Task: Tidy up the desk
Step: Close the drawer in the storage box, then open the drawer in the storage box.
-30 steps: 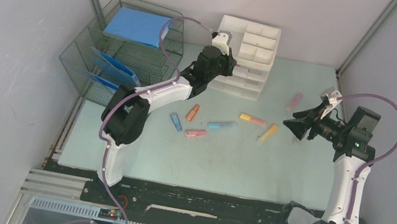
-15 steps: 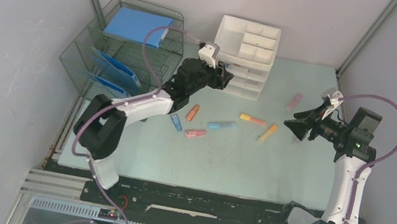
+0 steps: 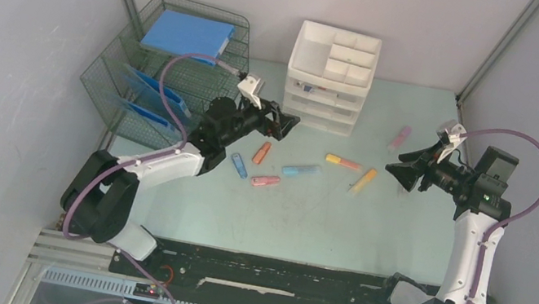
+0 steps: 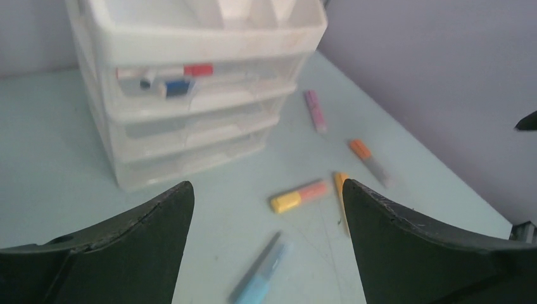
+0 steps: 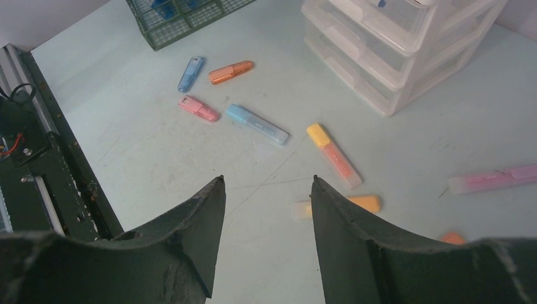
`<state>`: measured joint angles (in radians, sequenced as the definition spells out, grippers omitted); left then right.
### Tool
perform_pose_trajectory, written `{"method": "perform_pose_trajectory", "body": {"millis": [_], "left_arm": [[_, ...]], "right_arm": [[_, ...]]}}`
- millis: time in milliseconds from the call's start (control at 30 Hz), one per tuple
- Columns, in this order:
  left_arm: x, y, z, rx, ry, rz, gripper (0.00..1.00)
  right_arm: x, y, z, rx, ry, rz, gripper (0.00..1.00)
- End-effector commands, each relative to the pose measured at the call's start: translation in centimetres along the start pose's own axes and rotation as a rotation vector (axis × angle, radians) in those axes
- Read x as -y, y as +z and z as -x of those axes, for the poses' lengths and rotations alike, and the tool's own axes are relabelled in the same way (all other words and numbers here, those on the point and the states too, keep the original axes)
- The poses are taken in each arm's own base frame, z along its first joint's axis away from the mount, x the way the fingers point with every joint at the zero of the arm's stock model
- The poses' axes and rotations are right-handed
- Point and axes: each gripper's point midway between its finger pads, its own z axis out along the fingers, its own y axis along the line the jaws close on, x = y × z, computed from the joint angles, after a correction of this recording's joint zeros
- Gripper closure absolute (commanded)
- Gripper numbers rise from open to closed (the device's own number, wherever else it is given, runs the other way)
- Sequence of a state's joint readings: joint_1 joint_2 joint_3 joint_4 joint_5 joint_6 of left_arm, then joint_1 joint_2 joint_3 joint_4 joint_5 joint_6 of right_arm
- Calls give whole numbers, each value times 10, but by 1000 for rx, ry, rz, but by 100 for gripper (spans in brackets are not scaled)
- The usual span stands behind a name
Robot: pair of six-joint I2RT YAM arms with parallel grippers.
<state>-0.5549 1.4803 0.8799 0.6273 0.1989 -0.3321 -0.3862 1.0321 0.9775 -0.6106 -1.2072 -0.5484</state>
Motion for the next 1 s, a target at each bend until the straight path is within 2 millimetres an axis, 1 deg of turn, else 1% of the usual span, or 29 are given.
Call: {"method": "perform_pose_trajectory", "body": {"millis": [0, 200, 533, 667, 800, 967], "left_arm": [[7, -16, 3, 21, -15, -51, 6], [1, -25, -20, -35, -30, -34, 6], [-9, -29, -65, -203, -30, -1, 5], [-13, -29, -80, -259, 0, 31, 5], [-13, -27, -99, -353, 44, 53, 5], [-9, -21, -121, -471, 128, 64, 5]], "right_arm": [[-4, -3, 13, 24, -58, 8, 40], [-3, -3, 12, 22, -54, 8, 40], [-3, -3, 12, 20, -57, 6, 40], [-3, -3, 12, 19, -55, 6, 40], [-2, -3, 11, 18, -54, 5, 40], [-3, -3, 11, 18, -56, 5, 40]]}}
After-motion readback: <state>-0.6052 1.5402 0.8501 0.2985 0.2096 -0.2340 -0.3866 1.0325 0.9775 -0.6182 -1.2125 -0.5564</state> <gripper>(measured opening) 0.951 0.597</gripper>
